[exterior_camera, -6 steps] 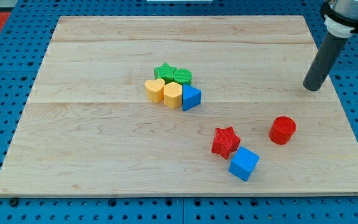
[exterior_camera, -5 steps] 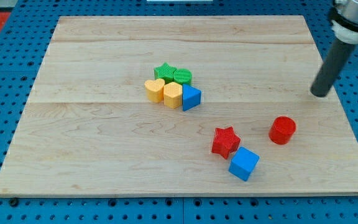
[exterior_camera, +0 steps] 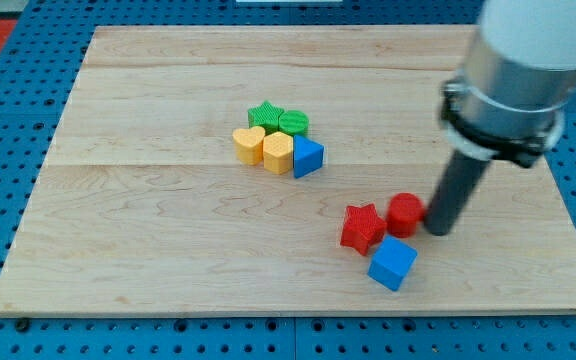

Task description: Push the red blocks into group of blocks

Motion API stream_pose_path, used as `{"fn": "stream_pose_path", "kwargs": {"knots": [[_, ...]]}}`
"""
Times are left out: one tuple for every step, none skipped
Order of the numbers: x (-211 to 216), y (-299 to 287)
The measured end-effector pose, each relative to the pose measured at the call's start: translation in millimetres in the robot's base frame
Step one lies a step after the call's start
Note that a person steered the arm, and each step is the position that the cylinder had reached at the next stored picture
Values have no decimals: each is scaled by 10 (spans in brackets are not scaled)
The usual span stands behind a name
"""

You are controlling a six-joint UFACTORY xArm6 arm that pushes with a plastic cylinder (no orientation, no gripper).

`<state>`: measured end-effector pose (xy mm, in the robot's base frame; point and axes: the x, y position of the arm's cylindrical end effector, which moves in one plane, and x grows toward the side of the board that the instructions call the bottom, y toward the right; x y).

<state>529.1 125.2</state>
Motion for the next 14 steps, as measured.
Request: {"fn": "stream_pose_path", "kwargs": {"knots": [[-157,-800],[-247,-1160],[-180,-1169],[-154,-907],[-31,-709],[301,-939],[334,-1148],[497,-1224],[418,-1718],[296,-1780],[146,-1694],[37,-1715],[-14,-1752],[573,-1791]]}}
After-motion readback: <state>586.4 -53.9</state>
